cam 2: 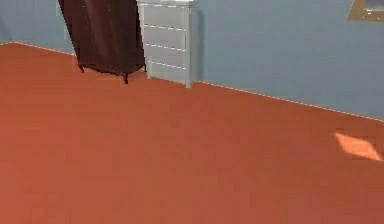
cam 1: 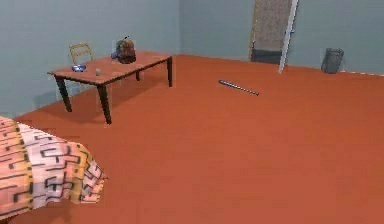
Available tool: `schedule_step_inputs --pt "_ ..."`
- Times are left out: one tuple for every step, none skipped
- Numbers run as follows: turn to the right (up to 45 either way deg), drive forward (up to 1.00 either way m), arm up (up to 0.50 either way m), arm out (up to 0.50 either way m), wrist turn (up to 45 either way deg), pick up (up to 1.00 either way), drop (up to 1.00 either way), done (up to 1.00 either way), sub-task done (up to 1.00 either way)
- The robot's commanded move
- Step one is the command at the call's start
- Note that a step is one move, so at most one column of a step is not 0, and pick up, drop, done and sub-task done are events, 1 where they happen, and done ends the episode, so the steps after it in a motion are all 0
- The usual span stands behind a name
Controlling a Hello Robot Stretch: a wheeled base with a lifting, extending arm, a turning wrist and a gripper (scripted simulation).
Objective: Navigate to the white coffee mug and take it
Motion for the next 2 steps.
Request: schedule_step_inputs --pt "-3.0 0.00 0.00 0.00 0.0 0.00 0.00 0.00 0.00" --pt "0.0 1.00 0.00 0.00 0.0 0.00 0.00 0.00 0.00"
